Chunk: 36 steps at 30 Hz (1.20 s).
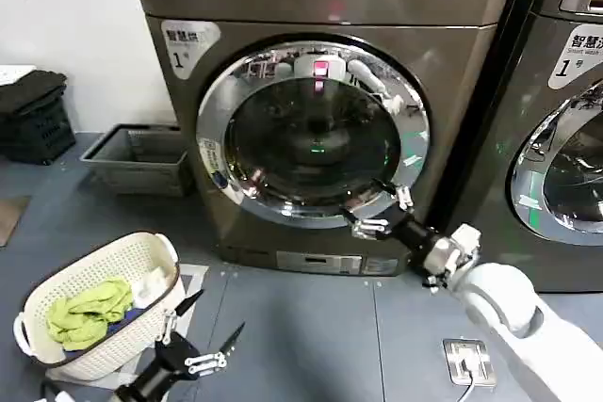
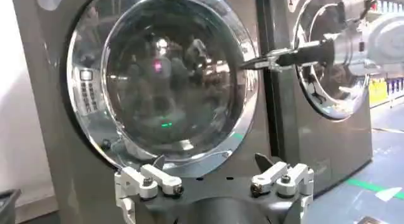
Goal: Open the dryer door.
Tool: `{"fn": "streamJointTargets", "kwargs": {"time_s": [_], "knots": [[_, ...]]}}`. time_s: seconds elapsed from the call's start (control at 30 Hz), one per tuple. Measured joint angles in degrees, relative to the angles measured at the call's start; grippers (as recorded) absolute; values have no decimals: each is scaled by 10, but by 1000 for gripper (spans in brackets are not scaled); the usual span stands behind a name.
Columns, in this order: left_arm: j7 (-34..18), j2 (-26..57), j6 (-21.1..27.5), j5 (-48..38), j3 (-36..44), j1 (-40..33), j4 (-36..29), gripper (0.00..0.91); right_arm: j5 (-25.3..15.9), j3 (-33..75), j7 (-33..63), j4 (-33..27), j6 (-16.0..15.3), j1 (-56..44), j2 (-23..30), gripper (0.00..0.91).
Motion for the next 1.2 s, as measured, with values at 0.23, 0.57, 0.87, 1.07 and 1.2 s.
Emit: {"fn": "streamJointTargets", "kwargs": {"time_s": [0.23, 0.57, 0.87, 1.07, 1.2], "knots": [[0, -2, 0, 1, 0, -1, 0, 907, 2, -55, -12, -48, 3, 65, 23, 907], [0, -6, -1, 3, -1, -1, 0, 907, 9, -107, -44, -109, 18, 123, 55, 907], [0, -7, -1, 4, -1, 0, 0, 907, 11, -140, -49, -139, 18, 158, 73, 907], [0, -7, -1, 4, -2, -1, 0, 907, 11, -166, -56, -160, 17, 183, 89, 907], [0, -7, -1, 4, -2, -1, -1, 907, 12, -182, -59, -172, 17, 198, 101, 907]]}}
